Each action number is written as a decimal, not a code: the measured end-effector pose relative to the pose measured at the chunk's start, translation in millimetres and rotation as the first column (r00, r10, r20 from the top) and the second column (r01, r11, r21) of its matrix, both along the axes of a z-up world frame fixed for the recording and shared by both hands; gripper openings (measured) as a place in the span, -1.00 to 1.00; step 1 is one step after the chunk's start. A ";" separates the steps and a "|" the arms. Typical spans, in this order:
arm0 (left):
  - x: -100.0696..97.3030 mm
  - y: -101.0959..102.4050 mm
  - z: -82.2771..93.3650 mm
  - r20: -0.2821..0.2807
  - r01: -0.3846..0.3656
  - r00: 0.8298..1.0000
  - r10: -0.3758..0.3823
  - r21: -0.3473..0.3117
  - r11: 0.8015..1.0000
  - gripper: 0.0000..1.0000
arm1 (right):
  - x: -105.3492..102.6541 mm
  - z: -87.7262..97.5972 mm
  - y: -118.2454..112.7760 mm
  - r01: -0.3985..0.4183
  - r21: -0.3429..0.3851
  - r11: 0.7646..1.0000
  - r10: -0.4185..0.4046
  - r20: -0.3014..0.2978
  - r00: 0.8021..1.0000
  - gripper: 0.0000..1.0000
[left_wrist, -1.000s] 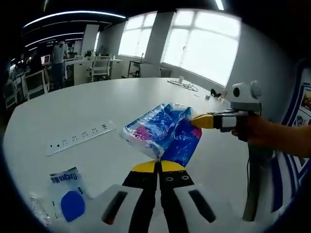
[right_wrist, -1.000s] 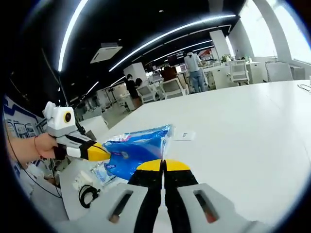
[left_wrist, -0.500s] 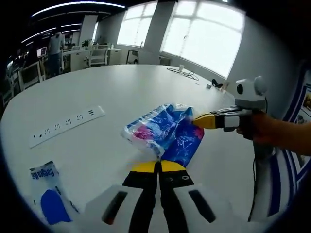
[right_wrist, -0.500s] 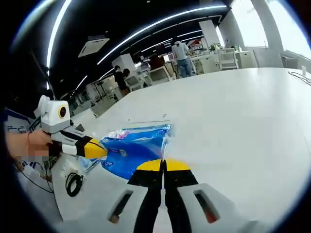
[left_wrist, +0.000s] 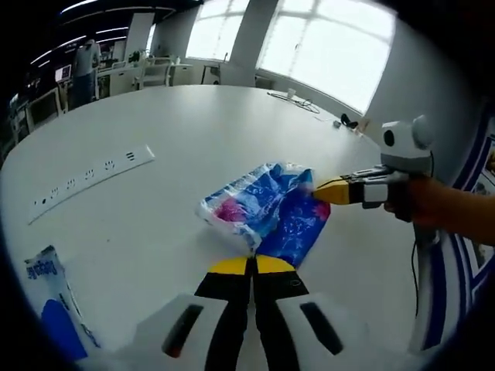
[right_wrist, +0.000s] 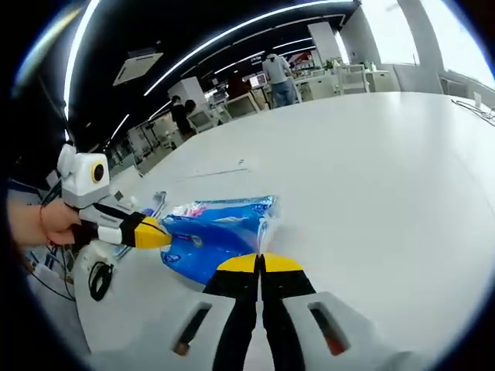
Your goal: Arrange the tabletop items into an orderly group along one side of the table until the central work area is clear of visible clutter.
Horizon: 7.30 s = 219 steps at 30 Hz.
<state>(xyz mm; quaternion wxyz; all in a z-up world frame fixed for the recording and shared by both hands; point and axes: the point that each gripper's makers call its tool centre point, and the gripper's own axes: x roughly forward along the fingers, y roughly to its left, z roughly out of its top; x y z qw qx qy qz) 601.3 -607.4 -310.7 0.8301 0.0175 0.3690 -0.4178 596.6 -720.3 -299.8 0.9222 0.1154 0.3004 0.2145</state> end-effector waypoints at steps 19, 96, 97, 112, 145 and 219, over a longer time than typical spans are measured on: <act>-1.0 -6.2 -24.1 -0.035 -0.003 0.999 0.004 0.023 1.000 -1.00 | -2.8 -24.9 -8.8 0.019 0.002 1.000 -0.019 -0.045 0.999 -1.00; 4.3 -5.0 3.9 0.003 0.001 1.000 -0.001 -0.026 1.000 -0.15 | -1.0 -9.3 -17.9 0.079 -0.001 0.997 -0.079 -0.042 0.996 -0.47; 4.2 -4.6 4.9 0.004 0.001 1.000 -0.001 -0.027 1.000 -0.14 | -1.1 -7.9 -18.3 0.079 -0.002 0.997 -0.079 -0.042 0.996 -0.46; 6.2 6.1 20.3 0.028 -0.016 0.999 0.017 -0.027 0.999 0.03 | -5.2 6.1 -15.2 0.062 -0.017 0.998 -0.062 -0.030 0.998 -0.24; -15.1 47.8 68.9 0.107 -0.070 0.992 0.074 -0.040 0.997 0.24 | -23.8 53.7 14.9 -0.004 -0.012 1.000 0.005 0.038 0.999 -0.04; -101.8 236.4 111.5 0.151 -0.420 0.895 0.421 -0.041 0.907 0.25 | -53.2 109.7 200.8 -0.417 0.007 0.909 0.414 0.114 0.903 -0.06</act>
